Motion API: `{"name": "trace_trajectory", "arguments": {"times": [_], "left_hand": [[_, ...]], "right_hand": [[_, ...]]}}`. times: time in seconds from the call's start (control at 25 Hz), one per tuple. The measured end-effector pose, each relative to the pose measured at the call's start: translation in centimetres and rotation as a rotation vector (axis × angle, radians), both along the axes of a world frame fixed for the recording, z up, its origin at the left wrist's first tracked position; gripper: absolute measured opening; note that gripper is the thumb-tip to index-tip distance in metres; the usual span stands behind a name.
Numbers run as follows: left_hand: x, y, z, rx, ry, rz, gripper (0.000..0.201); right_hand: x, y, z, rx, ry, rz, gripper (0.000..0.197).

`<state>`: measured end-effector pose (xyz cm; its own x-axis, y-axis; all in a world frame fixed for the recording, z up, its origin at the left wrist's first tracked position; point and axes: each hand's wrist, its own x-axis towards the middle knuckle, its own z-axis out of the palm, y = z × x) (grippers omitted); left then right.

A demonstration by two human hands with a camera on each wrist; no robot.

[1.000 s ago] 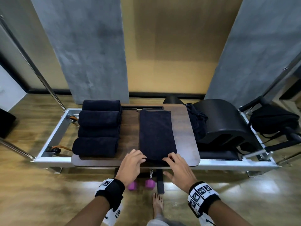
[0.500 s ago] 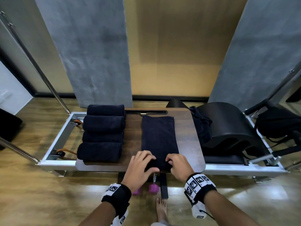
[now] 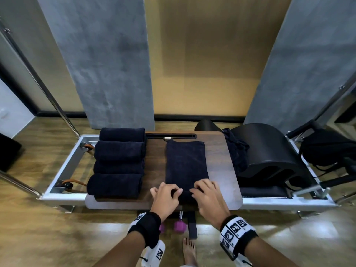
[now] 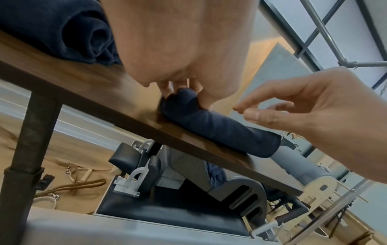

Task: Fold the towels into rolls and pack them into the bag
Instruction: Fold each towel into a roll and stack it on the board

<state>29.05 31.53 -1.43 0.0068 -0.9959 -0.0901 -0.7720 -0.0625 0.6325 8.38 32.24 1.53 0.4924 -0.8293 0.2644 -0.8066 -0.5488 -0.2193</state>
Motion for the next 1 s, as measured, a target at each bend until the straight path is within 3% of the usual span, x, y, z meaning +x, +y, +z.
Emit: {"name": "trace_trajectory", "arguments": {"times": [0.08, 0.2, 0.28, 0.4, 0.52, 0.68, 0.8, 0.92, 1.0], "left_hand": [[0.0, -0.6, 0.0, 0.041, -0.006, 0.005, 0.012], [0.1, -0.6, 0.3, 0.043, 0.08, 0.012, 0.02], [0.1, 0.0, 0.4, -0.019, 0.072, -0.012, 0.021], [0.2, 1.4, 0.3, -0.24, -0.11, -0.071, 0.014], [0.1, 2.2, 0.3, -0.373, -0.263, -0.141, 0.024], [0.5, 1.9, 0.9, -0.311, -0.376, -0.213, 0.031], [0.4, 0.5, 1.8, -0.25, -0.402, -0.215, 0.023], [0.2, -1.3, 2.4, -0.185, -0.475, -0.215, 0.022], [0.0, -2.1, 2.4, -0.171, -0.516, -0.216, 0.02]], "right_hand": [[0.3, 0.3, -0.6, 0.008, 0.072, 0.077, 0.024], [0.2, 0.0, -0.6, 0.108, 0.116, 0.023, 0.032], [0.1, -0.8, -0.2, 0.158, 0.08, 0.0, 0.026], [0.5, -2.6, 0.3, 0.288, 0.054, -0.006, 0.023], [0.7, -4.1, 0.8, 0.385, 0.003, -0.042, 0.023], [0.4, -4.1, 0.8, 0.462, -0.114, -0.092, 0.017], [-0.3, -3.2, 0.5, 0.385, -0.224, -0.097, 0.02], [-0.9, -2.3, 0.3, 0.181, -0.006, -0.016, 0.044], [-0.8, -2.3, 0.4, 0.097, 0.089, -0.013, 0.042]]}}
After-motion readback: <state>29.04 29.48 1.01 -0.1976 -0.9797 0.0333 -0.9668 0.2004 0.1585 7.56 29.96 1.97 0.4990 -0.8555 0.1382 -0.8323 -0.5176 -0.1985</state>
